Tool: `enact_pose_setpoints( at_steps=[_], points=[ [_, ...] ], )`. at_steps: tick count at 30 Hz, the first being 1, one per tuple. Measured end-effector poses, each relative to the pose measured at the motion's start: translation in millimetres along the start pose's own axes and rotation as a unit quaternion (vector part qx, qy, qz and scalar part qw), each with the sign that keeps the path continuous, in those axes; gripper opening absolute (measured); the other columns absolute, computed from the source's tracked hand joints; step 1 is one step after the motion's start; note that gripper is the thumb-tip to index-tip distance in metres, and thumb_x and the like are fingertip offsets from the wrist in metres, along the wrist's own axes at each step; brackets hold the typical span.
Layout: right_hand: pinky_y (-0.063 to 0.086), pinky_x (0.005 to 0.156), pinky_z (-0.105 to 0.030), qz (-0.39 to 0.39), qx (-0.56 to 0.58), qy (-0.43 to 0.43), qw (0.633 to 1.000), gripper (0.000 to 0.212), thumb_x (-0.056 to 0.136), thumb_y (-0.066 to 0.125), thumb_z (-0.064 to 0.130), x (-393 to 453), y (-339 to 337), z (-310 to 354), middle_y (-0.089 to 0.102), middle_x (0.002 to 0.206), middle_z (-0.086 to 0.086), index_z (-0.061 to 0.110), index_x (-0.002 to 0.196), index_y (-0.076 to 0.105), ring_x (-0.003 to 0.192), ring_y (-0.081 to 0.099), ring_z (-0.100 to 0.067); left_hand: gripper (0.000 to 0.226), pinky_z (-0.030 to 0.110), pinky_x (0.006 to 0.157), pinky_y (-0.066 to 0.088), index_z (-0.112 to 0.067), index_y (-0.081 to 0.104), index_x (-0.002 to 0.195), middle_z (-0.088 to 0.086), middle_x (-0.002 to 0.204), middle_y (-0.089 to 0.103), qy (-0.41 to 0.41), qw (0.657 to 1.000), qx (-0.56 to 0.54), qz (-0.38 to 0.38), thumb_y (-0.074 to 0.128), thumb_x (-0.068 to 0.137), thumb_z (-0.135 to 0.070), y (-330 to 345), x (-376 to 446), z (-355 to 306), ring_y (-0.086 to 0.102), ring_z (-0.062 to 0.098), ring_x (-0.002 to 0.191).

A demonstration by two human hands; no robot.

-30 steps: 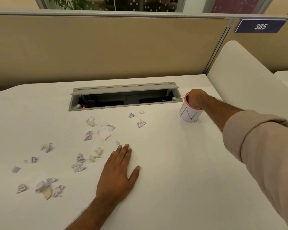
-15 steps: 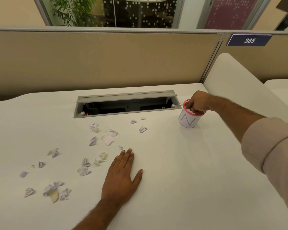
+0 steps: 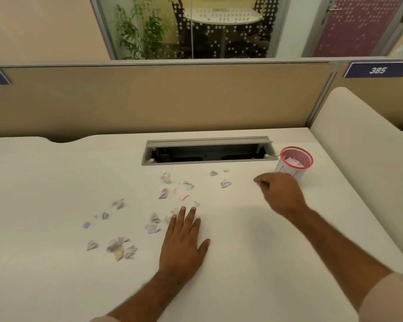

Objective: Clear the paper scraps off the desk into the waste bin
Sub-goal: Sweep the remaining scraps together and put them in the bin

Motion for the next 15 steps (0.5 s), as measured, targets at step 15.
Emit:
enact_pose_setpoints(
  at_steps=[15],
  points=[
    [0.041, 0.093, -0.022, 0.163, 0.103, 0.023, 0.981, 0.022, 0.089, 0.059, 0.026, -74.3, 114.2, 118.3, 0.064, 0.116, 0.009, 0.027, 0.11, 0.067, 0.109, 0.055, -0.01, 0.089, 0.043, 0.116, 0.022, -0.02, 0.02, 0.154, 0.004, 0.162, 0.019, -0.212, 0.977, -0.031, 0.003, 0.024, 0.085, -0.077, -34.4, -76.5, 183.8, 0.012, 0.025, 0.15]
  ],
)
Point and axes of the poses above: each hand's wrist, its own x-axis towards the middle knuckle, its own y-axis out of the palm, z = x × y, the point moved 3 cm from there along x, towards the middle knuckle
